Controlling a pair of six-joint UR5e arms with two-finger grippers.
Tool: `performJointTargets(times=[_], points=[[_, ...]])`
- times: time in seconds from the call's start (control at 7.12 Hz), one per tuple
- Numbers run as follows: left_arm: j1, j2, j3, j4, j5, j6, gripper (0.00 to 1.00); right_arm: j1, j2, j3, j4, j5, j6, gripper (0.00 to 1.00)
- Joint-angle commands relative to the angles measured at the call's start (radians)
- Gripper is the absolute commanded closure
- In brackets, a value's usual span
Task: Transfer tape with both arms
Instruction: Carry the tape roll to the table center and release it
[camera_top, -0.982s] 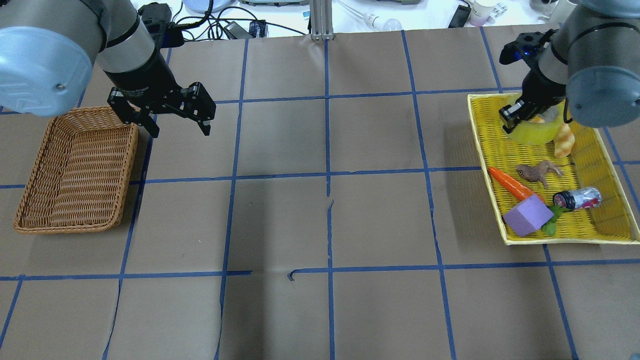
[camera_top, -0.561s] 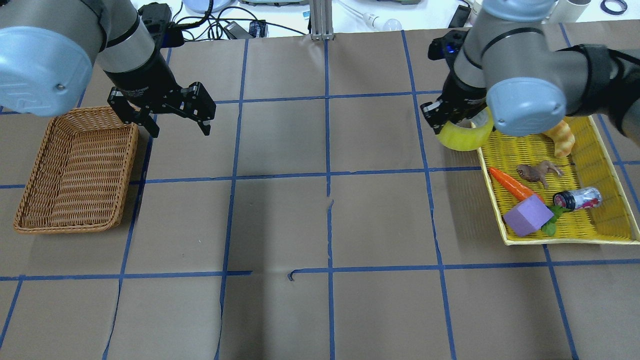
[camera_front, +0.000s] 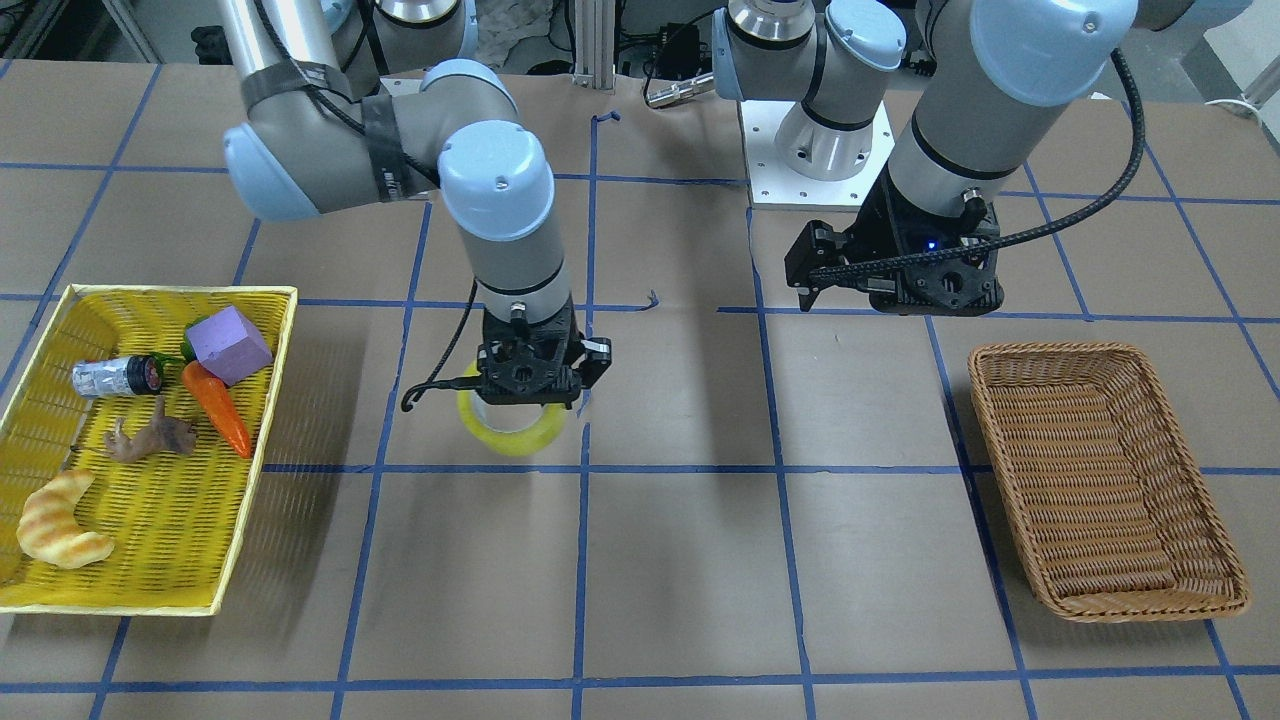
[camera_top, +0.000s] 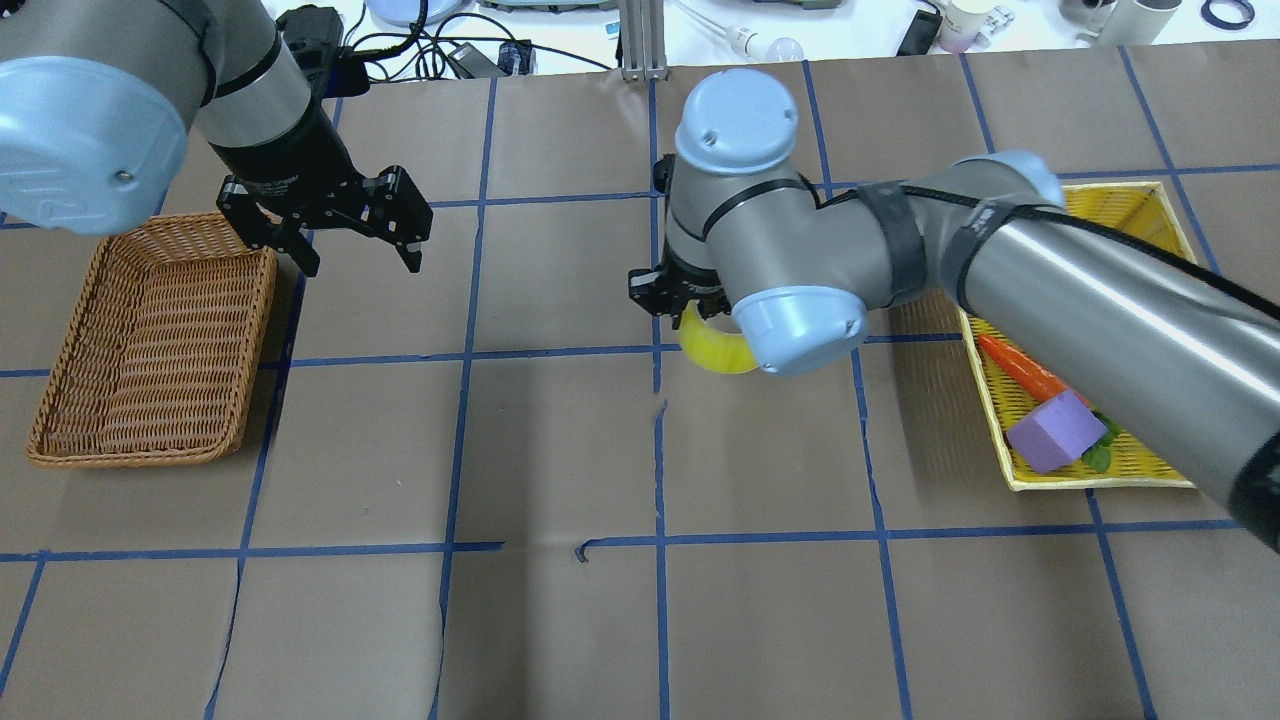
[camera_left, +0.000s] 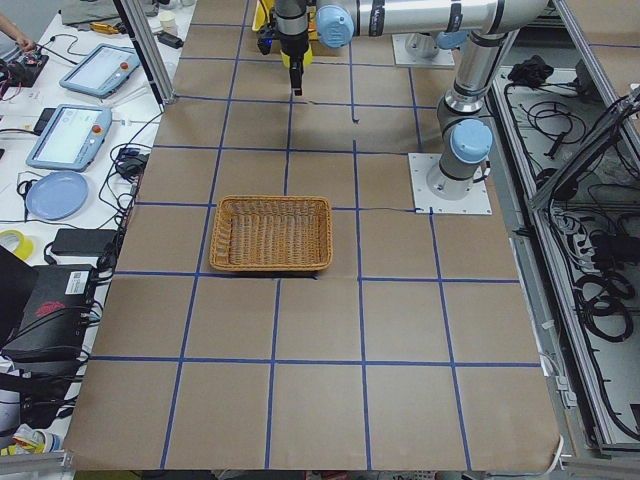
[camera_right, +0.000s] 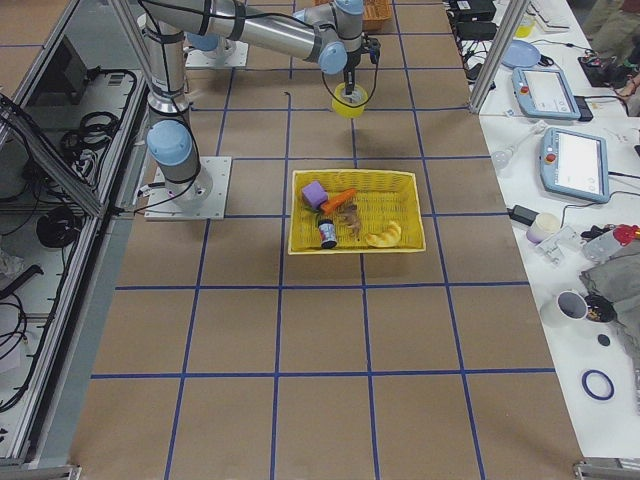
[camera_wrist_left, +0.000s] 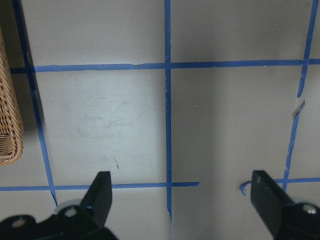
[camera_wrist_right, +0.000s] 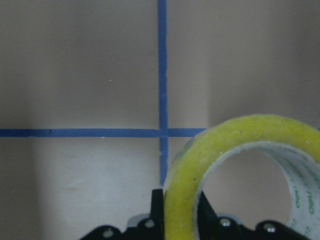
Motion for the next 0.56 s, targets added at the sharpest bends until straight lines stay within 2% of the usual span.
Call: performJointTargets(times=[0.0,0.28,0.42], points=[[0.000,-0.002,0.001,0.002,0.000,0.000,0.00,0.127,0.094,-0.002,-0.115,0.002,0.191,1.00],[0.002,-0.004,0.001,0.004,0.000,0.000,0.00,0.183,0.135,-0.002,-0.123,0.029,0.238,1.00],[0.002,-0.005,-0.001,0.008,-0.002,0.000,0.00,0.191,0.146,-0.002,-0.148,0.058,0.256,0.76]])
